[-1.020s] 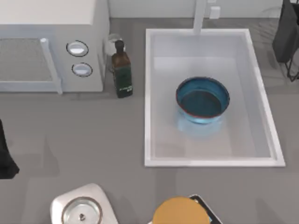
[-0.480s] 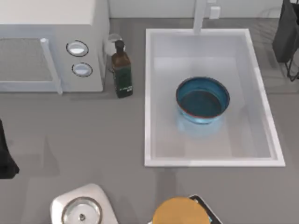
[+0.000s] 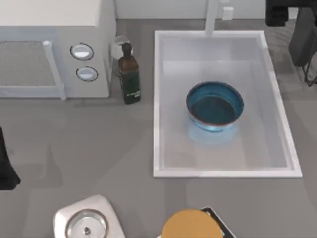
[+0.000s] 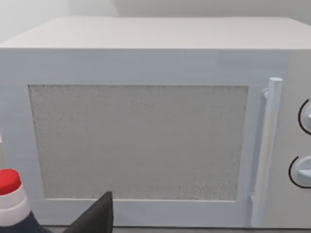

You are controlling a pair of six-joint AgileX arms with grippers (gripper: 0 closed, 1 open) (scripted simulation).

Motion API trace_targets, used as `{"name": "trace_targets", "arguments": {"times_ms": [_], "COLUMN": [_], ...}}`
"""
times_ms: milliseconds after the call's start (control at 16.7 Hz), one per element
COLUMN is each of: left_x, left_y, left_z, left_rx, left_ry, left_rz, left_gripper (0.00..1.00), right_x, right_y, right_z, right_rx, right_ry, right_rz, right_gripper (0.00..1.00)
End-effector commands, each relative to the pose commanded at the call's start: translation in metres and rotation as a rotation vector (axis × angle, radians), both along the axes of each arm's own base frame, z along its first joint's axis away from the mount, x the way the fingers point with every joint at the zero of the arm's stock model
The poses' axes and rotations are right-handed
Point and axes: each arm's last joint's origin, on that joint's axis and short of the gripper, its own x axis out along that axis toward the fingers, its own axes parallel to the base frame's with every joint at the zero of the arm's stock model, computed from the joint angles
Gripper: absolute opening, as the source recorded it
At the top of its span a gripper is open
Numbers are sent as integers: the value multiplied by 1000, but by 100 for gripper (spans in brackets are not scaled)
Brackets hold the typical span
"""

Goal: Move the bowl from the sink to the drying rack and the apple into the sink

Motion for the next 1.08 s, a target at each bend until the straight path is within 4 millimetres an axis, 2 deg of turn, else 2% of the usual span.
{"name": "trace_targets", "arguments": {"times_ms": [180, 540, 780, 960, 1080], "left_x": [0, 0, 0, 0, 0], "left_y": [0, 0, 0, 0, 0], "left_z": [0, 0, 0, 0, 0], "left_rx": [0, 0, 0, 0, 0], "left_ry": [0, 0, 0, 0, 0], "left_rz": [0, 0, 0, 0, 0], "left_gripper": [100, 100, 100, 100, 100], "right_x": [29, 84, 95, 95, 93], "right_y": [26, 86, 128, 156, 170], "right_z": [-45, -122, -142, -160, -163], "right_rx": [-15, -59, -56, -63, -66], "right_ry": [216, 464, 535, 581, 580], "right_rz": [7, 3, -14, -36, -48], "right_gripper": [100, 100, 100, 100, 100]}}
